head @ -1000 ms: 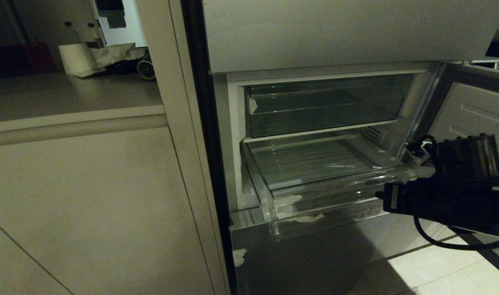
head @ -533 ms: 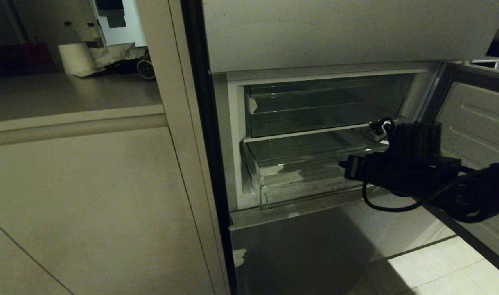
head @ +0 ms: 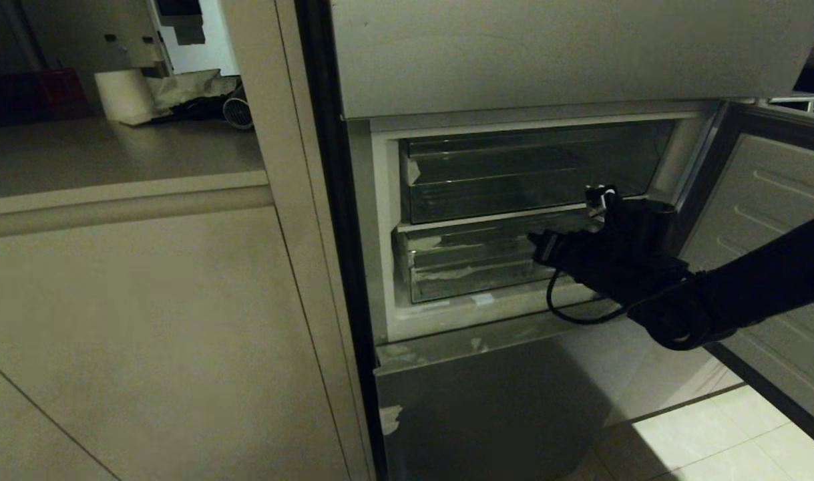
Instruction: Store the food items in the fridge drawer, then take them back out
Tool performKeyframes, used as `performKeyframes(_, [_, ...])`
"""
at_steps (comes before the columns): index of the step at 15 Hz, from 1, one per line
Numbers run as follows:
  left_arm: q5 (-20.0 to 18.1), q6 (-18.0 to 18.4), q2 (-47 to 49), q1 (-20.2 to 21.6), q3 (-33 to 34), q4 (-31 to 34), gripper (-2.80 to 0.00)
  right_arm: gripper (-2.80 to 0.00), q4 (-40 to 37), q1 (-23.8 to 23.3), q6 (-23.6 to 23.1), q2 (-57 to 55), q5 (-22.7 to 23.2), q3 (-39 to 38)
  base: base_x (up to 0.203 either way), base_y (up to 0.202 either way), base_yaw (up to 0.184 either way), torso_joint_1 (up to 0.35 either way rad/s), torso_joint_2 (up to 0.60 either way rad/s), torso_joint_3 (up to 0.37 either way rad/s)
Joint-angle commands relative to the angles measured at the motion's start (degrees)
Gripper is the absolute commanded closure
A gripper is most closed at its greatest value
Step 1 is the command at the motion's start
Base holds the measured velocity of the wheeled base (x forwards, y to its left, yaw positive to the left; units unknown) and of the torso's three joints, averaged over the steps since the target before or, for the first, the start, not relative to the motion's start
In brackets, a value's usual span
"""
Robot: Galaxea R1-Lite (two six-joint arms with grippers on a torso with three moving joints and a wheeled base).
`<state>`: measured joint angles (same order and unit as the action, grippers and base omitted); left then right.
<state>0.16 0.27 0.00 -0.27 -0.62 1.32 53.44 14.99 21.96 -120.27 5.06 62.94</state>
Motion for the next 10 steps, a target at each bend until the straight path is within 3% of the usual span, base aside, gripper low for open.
performKeyframes(1, [0.02,0.0,0.09,0.0,0.08,0.0,0.0,0.0,0.45,-0.05,0.39,-0.83,0.03,-0.23,0.0,0.0,0.0,0.0,0.0,0.0])
performKeyframes(5, [0.02,0.0,0.09,0.0,0.01,0.0,0.0,0.0,-1.55,-0.07,0.28,15.55,2.58,-10.28,0.0,0.0,0.0,0.0,0.0,0.0])
performKeyframes(10, [0.02,0.0,0.09,0.0,0.01,0.0,0.0,0.0,-13.7,-2.29,-2.22,52.2,4.24,-27.36,0.0,0.0,0.0,0.0,0.0,0.0])
